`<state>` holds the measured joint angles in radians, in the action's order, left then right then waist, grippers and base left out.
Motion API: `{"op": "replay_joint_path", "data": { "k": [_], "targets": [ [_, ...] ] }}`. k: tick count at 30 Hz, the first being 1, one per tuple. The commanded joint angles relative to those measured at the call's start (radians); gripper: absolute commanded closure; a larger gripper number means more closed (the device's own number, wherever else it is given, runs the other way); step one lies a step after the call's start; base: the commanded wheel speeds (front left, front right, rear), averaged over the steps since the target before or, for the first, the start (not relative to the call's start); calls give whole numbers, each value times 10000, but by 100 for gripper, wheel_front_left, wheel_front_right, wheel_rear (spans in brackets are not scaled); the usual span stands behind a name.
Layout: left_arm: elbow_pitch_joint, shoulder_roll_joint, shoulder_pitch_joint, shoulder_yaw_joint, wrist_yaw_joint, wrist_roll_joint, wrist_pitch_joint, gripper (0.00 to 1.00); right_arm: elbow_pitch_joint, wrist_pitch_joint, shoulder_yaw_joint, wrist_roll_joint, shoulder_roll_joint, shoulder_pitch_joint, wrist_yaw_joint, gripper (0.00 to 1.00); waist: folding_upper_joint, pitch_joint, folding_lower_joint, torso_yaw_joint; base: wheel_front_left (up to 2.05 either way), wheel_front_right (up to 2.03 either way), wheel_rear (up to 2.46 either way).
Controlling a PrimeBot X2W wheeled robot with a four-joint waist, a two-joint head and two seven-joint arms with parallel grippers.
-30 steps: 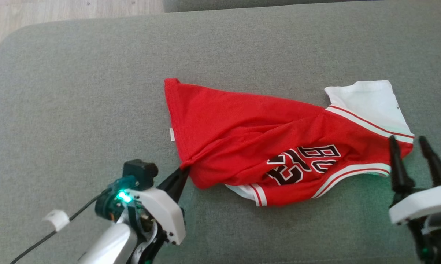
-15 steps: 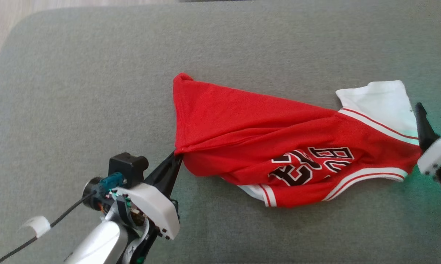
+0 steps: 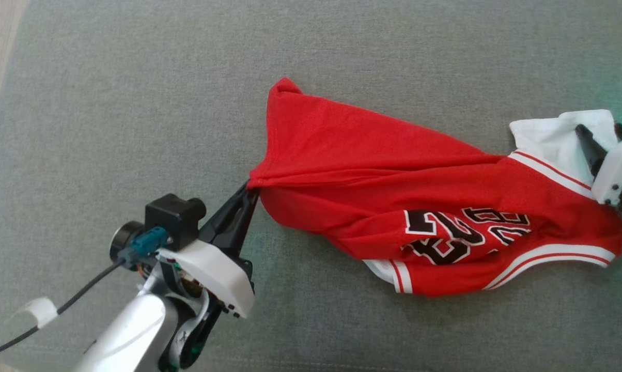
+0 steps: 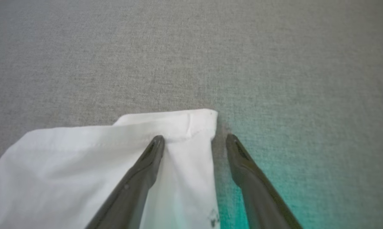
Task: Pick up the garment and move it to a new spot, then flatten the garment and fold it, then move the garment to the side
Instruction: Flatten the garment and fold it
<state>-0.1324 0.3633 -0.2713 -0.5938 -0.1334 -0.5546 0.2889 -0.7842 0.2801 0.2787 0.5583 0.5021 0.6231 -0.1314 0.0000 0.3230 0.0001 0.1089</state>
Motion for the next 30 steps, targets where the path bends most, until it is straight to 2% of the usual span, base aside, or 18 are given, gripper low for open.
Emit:
{"op": "replay_joint_path", "data": {
  "k": [1,4,9,13,17,21,25,30],
  "targets": [
    [-384,240,-394,517,-113,108,-156,100,-67,154,496,243,167,-74,7,100,0,7,-1,26,0,0,0],
    [-458,239,-423,660,-179,142,-412,100,-161,-306,663,627,369,156,7,100,0,-71,-1,41,0,0,0],
    [-752,371,-490,1175,-408,224,-973,100,479,-2003,261,1097,764,435,7,100,0,-461,-1,-124,0,0,0],
    [-1214,700,-632,1721,-664,377,-1211,100,1796,-3250,-248,1030,1236,493,7,100,0,-918,-1,-394,0,0,0],
    [-1841,1185,-1019,2275,-809,546,-1164,100,3771,-3772,-1167,512,1744,519,7,100,0,-1392,-1,-642,0,0,0],
    [-2565,1682,-1816,2727,-803,763,-904,100,6317,-3187,-2704,-273,1985,539,7,100,0,-1818,-1,-769,0,0,0],
    [-3203,2020,-2858,3072,-737,899,-550,100,8705,-1775,-4217,-945,1922,726,7,100,0,-2165,-1,-821,0,0,0],
    [-3424,2159,-3833,3298,-634,897,-318,100,10084,-531,-5088,-1168,1770,1054,7,100,0,-2481,-1,-884,0,0,0]
  ]
}}
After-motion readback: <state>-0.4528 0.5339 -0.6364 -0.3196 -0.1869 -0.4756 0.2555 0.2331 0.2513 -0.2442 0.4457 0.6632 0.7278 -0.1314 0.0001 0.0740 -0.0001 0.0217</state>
